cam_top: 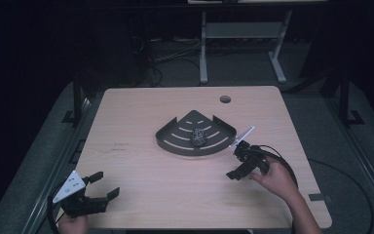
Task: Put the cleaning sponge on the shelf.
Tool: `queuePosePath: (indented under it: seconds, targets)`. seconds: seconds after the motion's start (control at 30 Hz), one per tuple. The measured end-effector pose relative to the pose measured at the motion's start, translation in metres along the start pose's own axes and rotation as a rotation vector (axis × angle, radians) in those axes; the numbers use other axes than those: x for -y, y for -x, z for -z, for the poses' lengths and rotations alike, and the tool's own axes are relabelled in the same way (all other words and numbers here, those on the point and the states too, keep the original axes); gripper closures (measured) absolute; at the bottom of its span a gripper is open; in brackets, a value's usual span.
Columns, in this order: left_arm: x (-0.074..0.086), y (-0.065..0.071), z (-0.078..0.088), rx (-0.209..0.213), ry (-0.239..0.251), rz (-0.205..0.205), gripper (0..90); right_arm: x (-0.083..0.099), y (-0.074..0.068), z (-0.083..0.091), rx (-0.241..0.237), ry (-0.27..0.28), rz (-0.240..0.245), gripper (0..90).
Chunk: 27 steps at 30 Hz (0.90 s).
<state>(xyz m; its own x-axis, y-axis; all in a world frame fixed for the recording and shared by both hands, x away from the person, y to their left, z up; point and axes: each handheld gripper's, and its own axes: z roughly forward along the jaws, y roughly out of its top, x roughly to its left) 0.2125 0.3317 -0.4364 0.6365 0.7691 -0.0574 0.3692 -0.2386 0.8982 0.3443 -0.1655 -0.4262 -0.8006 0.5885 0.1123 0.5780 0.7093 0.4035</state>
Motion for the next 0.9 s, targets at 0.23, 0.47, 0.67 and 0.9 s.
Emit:
queuePosePath:
  seconds: [0.23, 0.47, 0.67, 0.9]
  targets:
    - [0.0, 0.0, 0.0, 0.0, -0.002, 0.005, 13.3, 0.014, 0.0, 0.003, 0.004, 0.02, -0.016, 16.9]
    - [0.0, -0.001, -0.001, 0.002, -0.008, -0.003, 13.3, 0.024, -0.004, 0.005, 0.009, 0.038, -0.02, 16.9]
    - [0.0, 0.0, -0.002, 0.002, -0.006, 0.002, 13.3, 0.034, -0.007, 0.006, 0.017, 0.039, -0.023, 16.9]
    - [0.0, 0.0, -0.003, 0.006, -0.012, -0.006, 13.3, 0.042, -0.009, 0.008, 0.017, 0.047, -0.033, 16.9]
